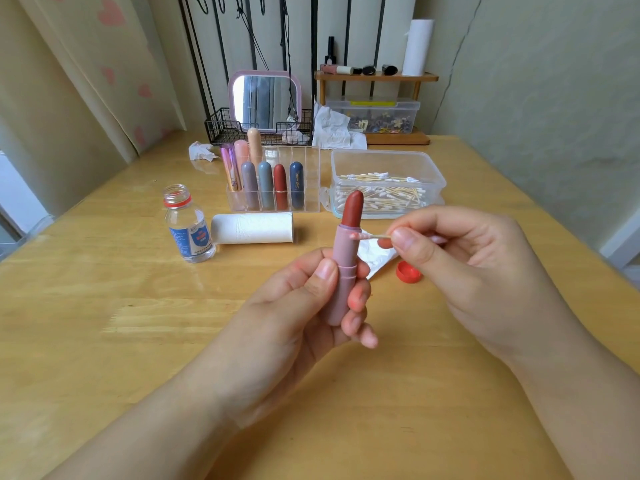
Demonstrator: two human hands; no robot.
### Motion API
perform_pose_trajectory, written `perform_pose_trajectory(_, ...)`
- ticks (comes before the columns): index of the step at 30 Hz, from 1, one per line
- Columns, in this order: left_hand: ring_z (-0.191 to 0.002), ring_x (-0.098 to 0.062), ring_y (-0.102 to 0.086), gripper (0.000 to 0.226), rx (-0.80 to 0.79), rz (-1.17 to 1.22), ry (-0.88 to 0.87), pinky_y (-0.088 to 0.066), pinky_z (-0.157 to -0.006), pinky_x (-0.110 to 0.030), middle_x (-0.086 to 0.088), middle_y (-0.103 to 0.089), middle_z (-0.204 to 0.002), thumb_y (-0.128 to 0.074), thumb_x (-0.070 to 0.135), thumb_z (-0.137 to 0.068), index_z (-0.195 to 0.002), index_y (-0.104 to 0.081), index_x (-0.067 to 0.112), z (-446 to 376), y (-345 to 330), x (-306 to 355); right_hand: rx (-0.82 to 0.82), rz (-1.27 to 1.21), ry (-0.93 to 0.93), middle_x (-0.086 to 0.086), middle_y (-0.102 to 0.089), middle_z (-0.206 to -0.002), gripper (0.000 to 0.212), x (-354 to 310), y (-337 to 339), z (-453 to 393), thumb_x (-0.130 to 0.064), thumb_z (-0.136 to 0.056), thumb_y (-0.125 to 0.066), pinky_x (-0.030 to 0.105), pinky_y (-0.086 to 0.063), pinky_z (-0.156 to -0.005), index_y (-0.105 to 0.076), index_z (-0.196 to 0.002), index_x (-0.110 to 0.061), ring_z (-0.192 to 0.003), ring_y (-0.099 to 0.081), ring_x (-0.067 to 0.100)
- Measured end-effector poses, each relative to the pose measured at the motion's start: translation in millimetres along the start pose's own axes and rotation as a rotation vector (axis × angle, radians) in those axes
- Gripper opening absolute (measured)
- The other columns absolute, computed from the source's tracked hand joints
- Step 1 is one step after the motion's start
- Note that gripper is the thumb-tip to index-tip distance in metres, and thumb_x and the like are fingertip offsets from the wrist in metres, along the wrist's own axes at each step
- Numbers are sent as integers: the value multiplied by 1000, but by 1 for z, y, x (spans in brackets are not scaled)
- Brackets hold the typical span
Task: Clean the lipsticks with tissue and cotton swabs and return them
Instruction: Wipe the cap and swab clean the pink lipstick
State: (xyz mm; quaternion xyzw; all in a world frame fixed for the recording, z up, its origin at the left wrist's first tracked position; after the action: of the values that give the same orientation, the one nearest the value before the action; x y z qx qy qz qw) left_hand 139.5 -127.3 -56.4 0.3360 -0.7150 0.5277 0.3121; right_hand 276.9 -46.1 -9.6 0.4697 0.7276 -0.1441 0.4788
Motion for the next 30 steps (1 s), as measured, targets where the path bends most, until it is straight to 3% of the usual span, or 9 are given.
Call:
perform_pose_trajectory(2, -64, -15, -50, 27, 2, 11, 4, -51, -69, -33, -6, -55, -78, -63, 29, -88, -101, -63, 5, 0, 0, 1, -3, -39, -10, -18, -63, -62, 12, 1, 0, -1, -20, -81, -60, 17, -45, -60, -69, -75, -23, -59, -52, 2)
perform_pose_trajectory(5, -64, -16, -52, 26, -15, 36, 3, -51, -69, -33, -7, -55, -78, -63, 28, -88, -101, -64, 6, 0, 0, 2, 11, -53, -61, -17, -64, -62, 11, 5, 3, -2, -20, -80, -60, 15, -45, -61, -68, -74, -21, -60, -51, 0)
perform_pose_trajectory(9, -68, -18, -58, 27, -13, 22, 13, -53, -70, -36, -9, -61, -82, -61, 30, -89, -100, -66, 6, -1, 1, 2, 46, -61, -116, -13, -55, -56, 17, 9, 7, -4, -24, -81, -59, 19, -42, -62, -71, -69, -21, -58, -46, 7)
perform_pose_trajectory(12, -61, -17, -55, 26, 82, -3, 31, -54, -63, -35, -8, -59, -75, -56, 28, -89, -95, -70, 7, -2, 0, 2, 23, -37, -54, -10, -57, -57, 15, 1, 5, -2, -24, -82, -61, 19, -42, -58, -67, -69, -20, -57, -48, 7)
perform_pose_trajectory(15, -56, -15, -46, 31, 114, 39, 39, -52, -60, -34, -7, -52, -71, -55, 29, -88, -100, -68, 2, -3, 2, 2, -13, 64, 21, 10, -57, -65, 15, -4, -3, 3, -36, -81, -62, 29, -43, -56, -68, -77, -22, -59, -47, 27)
perform_pose_trajectory(18, -57, -15, -46, 36, 61, 97, 41, -50, -62, -34, -6, -51, -73, -68, 33, -84, -104, -60, 4, -4, 3, 3, 0, 133, 57, 4, -59, -62, 12, -3, -5, 6, -31, -84, -64, 13, -41, -55, -68, -78, -21, -57, -49, 19)
perform_pose_trajectory(20, -57, -15, -45, 30, 69, 58, 28, -49, -62, -32, -5, -50, -72, -69, 24, -83, -100, -50, 8, -2, 3, 3, 19, 149, 59, 4, -60, -63, 12, -3, -5, 6, -34, -82, -64, 11, -41, -56, -68, -81, -23, -56, -51, 15)
perform_pose_trajectory(23, -57, -14, -45, 18, 78, -3, 8, -48, -62, -31, -4, -49, -72, -58, 19, -85, -95, -46, 9, 0, -1, 4, 36, 168, 70, 10, -57, -65, 15, -2, -5, 7, -39, -81, -59, 20, -43, -55, -66, -85, -26, -57, -51, 22)
perform_pose_trajectory(30, -63, -15, -50, 24, 15, -43, 17, -50, -63, -32, -6, -56, -80, -65, 26, -86, -102, -61, 8, 1, -1, 3, 57, 197, 98, 14, -54, -63, 12, -4, -5, 7, -37, -82, -59, 27, -42, -56, -64, -84, -27, -57, -50, 24)
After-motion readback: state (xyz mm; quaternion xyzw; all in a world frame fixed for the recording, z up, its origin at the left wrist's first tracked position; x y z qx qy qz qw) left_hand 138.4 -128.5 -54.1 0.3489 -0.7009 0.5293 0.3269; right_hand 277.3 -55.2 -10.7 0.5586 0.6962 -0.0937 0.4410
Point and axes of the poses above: each hand's wrist, its own z-axis away from the middle knuckle, its own y-axis out of the back of the hand, x = y × z, the point moved 2 cm from there along -z, towards the middle knuckle
